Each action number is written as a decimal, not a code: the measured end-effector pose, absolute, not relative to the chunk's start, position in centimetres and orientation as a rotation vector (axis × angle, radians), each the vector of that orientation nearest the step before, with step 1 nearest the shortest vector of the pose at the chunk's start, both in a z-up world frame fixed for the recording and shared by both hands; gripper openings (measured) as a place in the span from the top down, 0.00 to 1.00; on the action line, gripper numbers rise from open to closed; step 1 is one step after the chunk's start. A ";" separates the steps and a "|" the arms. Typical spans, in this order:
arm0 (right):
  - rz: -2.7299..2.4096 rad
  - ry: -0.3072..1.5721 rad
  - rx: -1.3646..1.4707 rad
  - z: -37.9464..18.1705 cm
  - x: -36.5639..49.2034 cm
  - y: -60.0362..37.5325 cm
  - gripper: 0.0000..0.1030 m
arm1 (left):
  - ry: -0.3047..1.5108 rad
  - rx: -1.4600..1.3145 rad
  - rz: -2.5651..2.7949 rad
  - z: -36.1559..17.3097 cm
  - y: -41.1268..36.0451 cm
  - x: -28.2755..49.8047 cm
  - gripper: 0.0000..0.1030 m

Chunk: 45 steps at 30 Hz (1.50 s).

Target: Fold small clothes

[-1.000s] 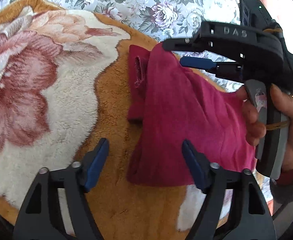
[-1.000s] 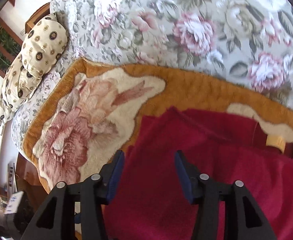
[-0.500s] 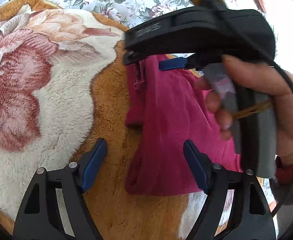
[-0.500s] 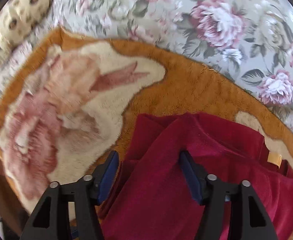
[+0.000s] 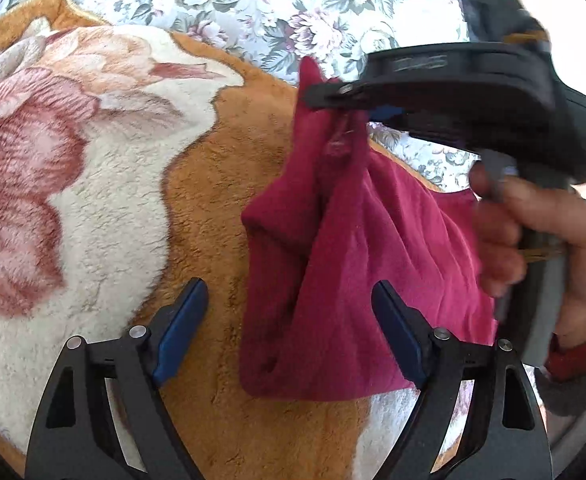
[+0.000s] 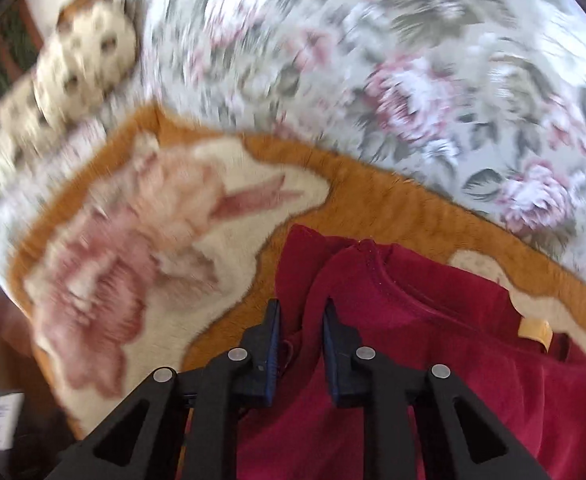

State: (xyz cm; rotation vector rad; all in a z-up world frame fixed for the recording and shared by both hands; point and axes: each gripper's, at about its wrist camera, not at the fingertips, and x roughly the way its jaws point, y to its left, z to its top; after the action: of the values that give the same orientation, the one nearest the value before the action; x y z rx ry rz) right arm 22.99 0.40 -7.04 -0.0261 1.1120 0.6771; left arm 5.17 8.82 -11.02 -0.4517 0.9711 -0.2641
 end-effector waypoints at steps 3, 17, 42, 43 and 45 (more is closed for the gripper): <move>0.689 1.081 0.055 -5.9 22.6 -1.9 0.84 | 0.978 -0.453 -0.277 -11.1 8.2 5.9 0.19; 0.635 0.886 0.284 0.3 21.1 -15.9 0.86 | 0.862 -0.217 -0.613 -1.6 -2.6 4.5 0.73; 0.274 0.948 0.482 -6.5 18.2 -38.2 0.55 | 0.872 0.074 -0.672 -0.7 -14.4 3.8 0.35; 0.280 0.962 0.473 -6.6 18.7 -37.6 0.55 | 0.876 0.072 -0.623 -1.2 -14.0 5.0 0.35; 0.287 1.007 0.440 -7.4 19.7 -36.0 0.54 | 0.901 0.076 -0.552 -2.4 -13.4 6.0 0.35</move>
State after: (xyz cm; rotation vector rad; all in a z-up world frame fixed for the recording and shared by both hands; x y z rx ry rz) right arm 19.71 -36.01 -7.43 0.4399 1.0070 0.2872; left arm 5.98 -13.40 -2.38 0.0758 0.9008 -0.5521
